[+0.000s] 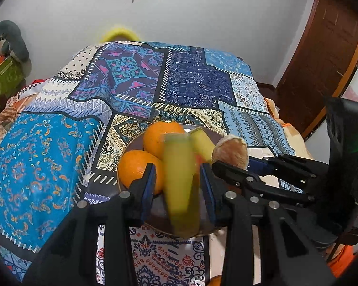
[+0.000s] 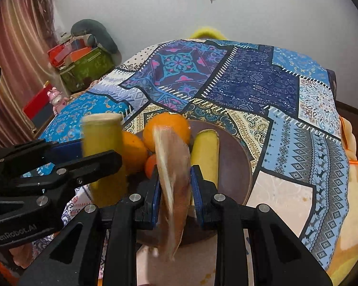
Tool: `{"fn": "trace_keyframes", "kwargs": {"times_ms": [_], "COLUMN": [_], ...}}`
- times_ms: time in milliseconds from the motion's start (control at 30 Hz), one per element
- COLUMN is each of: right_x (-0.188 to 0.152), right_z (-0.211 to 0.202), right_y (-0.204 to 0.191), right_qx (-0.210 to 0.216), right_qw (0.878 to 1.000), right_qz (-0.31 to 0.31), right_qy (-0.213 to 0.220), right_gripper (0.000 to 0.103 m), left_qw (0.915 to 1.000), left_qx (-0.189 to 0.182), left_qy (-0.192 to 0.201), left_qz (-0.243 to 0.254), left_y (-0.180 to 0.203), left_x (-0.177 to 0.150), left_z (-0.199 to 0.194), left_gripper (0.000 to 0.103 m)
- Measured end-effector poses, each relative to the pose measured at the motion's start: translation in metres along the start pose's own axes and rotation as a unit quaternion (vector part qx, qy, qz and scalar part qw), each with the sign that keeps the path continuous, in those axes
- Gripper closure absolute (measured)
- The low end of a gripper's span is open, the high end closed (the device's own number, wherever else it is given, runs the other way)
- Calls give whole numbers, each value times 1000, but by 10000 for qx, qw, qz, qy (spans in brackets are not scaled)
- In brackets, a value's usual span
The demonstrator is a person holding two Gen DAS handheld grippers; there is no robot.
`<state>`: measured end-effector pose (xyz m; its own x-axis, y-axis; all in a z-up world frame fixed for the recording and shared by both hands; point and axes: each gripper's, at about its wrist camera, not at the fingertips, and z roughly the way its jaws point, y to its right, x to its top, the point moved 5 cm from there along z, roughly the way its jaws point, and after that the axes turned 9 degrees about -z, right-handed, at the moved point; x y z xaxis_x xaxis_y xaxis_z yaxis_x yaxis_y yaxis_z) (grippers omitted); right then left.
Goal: Organize fruits
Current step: 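Carry the corn cob and bread roll onto the plate with both tools and release, then grasp a small orange with the left tool while the right tool grasps another small orange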
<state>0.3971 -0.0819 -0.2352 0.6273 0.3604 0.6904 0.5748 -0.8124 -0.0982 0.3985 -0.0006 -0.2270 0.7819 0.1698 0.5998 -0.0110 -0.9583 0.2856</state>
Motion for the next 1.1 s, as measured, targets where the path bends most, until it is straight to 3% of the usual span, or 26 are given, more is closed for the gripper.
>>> {"fn": "trace_keyframes", "kwargs": {"times_ms": [333, 767, 1100], "right_x": [5, -13, -31], "right_z": [-25, -75, -104], "right_y": [-7, -39, -68], "right_qx": [-161, -311, -400], "right_qw": [9996, 9990, 9985], "right_qz": [-131, -247, -272], "right_qy": [168, 197, 271], "right_gripper": [78, 76, 71], "left_qw": [9999, 9992, 9980], "left_qx": [111, 245, 416], "left_qy": [70, 314, 456], "left_qz": [24, 9, 97], "left_y": [-6, -15, -25], "left_x": [-6, -35, -62], "left_z": [-22, -95, -148], "left_gripper": [66, 66, 60]}}
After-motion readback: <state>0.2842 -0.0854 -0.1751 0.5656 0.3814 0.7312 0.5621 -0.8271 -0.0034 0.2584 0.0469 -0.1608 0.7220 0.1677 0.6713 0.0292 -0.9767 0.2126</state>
